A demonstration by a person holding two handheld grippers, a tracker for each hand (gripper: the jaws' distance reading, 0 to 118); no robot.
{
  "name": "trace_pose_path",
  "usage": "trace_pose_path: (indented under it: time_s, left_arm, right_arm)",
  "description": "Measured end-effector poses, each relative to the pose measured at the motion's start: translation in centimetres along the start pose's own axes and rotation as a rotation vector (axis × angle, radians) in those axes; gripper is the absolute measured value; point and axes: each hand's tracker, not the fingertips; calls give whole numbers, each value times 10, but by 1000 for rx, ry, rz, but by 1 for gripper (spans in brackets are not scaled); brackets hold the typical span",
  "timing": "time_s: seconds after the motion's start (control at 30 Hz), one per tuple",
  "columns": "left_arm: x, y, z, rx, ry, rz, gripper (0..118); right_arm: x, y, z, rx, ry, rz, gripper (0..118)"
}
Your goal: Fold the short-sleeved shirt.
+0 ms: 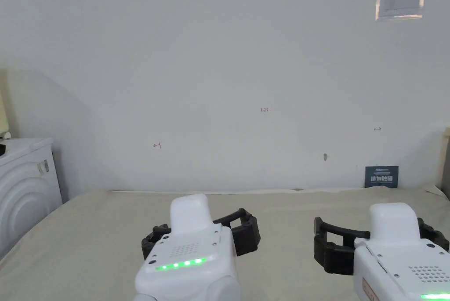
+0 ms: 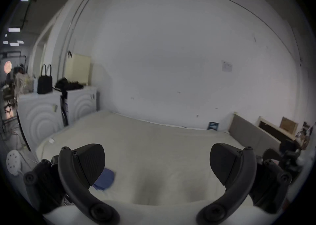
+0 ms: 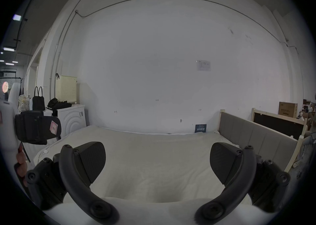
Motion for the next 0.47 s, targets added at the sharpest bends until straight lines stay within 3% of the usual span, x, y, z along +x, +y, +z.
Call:
trace_pose_path:
  time_s: [0.13,0.2,0.27,0.47]
  left_arm:
    - [0,5,2,-27,-24,-46,118]
    - [1,-3,-3,122,6,-124,118]
    - [2,-8,-11,7,71,-192,118]
    - [-13,-11,-24,-17,7,-36,118]
  right_arm:
    - [3,2,1,4,-11,11,118]
    - [4,0,0,2,-19,14,118]
    - [4,-2,-1,-2,-23,16,118]
    - [3,-5,-2,14,-9,-2,118]
